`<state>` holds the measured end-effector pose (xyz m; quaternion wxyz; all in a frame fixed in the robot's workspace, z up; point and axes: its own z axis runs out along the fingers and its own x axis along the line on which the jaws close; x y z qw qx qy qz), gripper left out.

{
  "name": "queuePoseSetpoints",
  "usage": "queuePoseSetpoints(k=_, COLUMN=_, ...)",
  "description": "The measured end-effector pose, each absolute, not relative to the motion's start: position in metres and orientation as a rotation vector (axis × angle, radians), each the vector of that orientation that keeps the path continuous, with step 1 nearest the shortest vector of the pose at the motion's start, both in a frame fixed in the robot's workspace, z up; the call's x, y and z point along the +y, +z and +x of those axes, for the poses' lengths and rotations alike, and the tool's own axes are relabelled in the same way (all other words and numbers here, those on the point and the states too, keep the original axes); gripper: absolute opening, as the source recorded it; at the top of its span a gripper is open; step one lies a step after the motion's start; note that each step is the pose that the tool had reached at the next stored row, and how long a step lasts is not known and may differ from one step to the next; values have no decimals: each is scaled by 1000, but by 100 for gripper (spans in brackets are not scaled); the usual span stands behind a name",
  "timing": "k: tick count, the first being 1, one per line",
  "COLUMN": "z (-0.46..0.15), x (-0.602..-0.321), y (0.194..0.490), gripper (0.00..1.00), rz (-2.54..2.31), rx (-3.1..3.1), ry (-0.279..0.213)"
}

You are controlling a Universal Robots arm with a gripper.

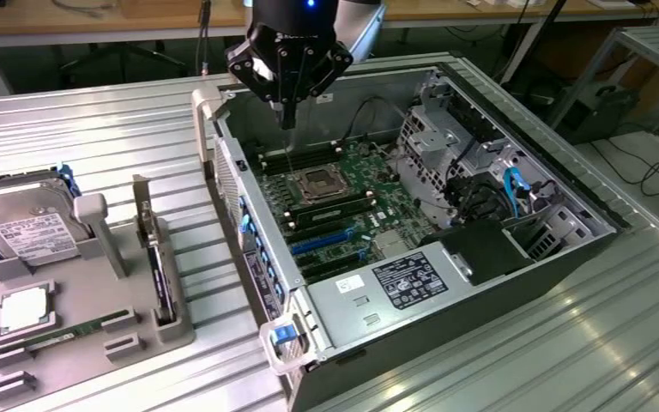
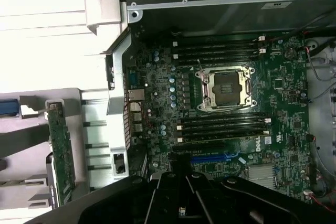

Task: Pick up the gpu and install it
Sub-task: 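Reach for the gpu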

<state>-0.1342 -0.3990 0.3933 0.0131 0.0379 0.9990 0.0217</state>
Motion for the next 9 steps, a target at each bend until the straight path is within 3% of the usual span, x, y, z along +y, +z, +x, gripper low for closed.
queuePoseSetpoints(k=9, z=-138, x=-399, y=393, gripper=11, rz=118, rx=3112, ry=68)
